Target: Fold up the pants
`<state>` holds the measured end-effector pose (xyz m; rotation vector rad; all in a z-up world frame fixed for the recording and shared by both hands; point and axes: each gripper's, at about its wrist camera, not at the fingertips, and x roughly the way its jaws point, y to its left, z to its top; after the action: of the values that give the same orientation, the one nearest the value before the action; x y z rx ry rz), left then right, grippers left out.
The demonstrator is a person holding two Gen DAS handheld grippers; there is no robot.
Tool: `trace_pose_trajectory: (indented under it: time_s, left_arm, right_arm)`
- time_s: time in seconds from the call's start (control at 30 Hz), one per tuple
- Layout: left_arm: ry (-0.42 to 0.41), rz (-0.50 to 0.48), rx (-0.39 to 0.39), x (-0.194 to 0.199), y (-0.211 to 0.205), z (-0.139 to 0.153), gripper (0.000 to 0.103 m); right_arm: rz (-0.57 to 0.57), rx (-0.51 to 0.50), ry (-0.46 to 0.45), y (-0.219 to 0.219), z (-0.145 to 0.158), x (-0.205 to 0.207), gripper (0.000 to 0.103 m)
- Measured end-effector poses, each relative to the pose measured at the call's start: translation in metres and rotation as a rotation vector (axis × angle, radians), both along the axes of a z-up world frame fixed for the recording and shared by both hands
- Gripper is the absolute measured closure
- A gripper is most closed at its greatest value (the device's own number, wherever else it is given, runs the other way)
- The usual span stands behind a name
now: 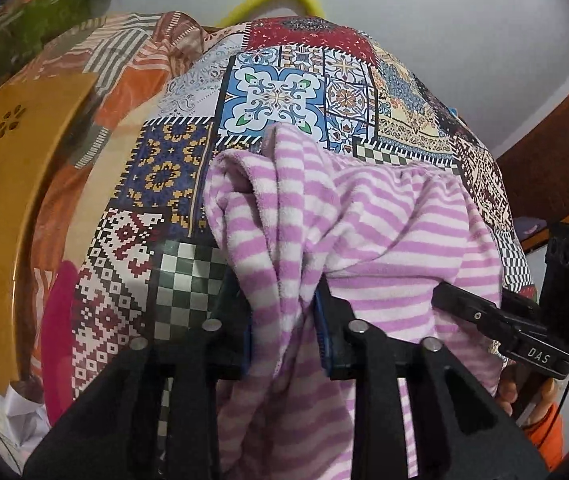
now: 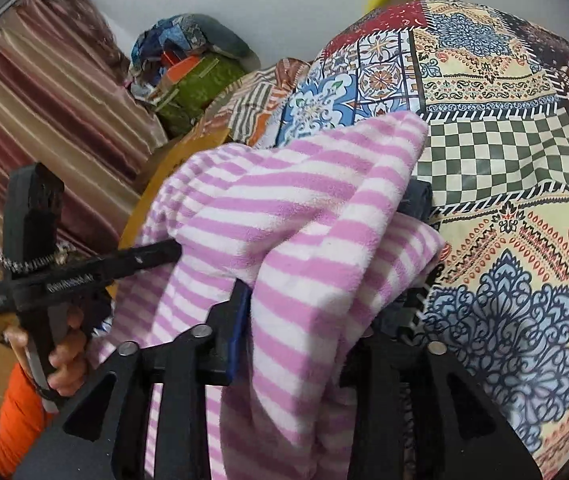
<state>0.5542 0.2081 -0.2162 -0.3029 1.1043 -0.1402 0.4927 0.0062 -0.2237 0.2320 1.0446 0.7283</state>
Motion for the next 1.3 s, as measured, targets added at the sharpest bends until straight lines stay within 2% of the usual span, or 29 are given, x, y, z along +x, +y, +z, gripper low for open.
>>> trace_pose_trajectory:
  time_s: [0.1, 0.27, 0.3, 0.37, 0.43, 0.6, 0.7, 0.77, 0.87, 1.07, 1.17, 1.3]
  left_arm:
    - [0.006, 0.030, 0.029, -0.004, 0.011, 0.002, 0.050]
    - [-0.013, 0.125, 0.061, -0.020, 0.033, 0.020, 0.047]
    - [-0.024, 0.143, 0.084, -0.027, 0.036, 0.026, 0.047]
    - [-0.067, 0.193, 0.206, -0.043, 0.037, 0.046, 0.047]
    - [-0.129, 0.201, 0.254, -0.065, 0.034, 0.069, 0.047]
    - [-0.277, 0.179, 0.262, -0.133, 0.012, 0.129, 0.047]
    - [-0.415, 0.134, 0.307, -0.189, -0.022, 0.172, 0.047]
    - [-0.507, 0.098, 0.323, -0.230, -0.051, 0.198, 0.047]
    - [-0.635, 0.054, 0.300, -0.293, -0.092, 0.232, 0.046]
    - [-0.814, 0.025, 0.245, -0.397, -0.149, 0.277, 0.039]
    - [-0.888, 0.019, 0.247, -0.435, -0.168, 0.290, 0.033]
    - [-0.968, 0.021, 0.242, -0.480, -0.187, 0.301, 0.015]
  right_arm:
    - [-0.015, -0.059, -0.021, -0.008, 0.005, -0.008, 0.052]
    - [-0.054, -0.089, -0.086, -0.039, 0.033, -0.031, 0.052]
    - [-0.063, -0.090, -0.104, -0.044, 0.041, -0.037, 0.052]
    - [-0.076, -0.090, -0.162, -0.055, 0.065, -0.054, 0.052]
    - [-0.097, -0.081, -0.221, -0.064, 0.089, -0.072, 0.052]
    - [-0.116, -0.074, -0.392, -0.077, 0.154, -0.138, 0.051]
    - [-0.136, -0.069, -0.525, -0.081, 0.190, -0.191, 0.044]
    - [-0.159, -0.058, -0.601, -0.088, 0.209, -0.229, 0.043]
    - [-0.187, -0.019, -0.677, -0.098, 0.233, -0.282, 0.043]
    - [-0.235, 0.051, -0.788, -0.120, 0.273, -0.375, 0.043]
    - [-0.261, 0.061, -0.851, -0.129, 0.288, -0.415, 0.041]
    - [-0.316, 0.053, -0.963, -0.136, 0.298, -0.461, 0.025]
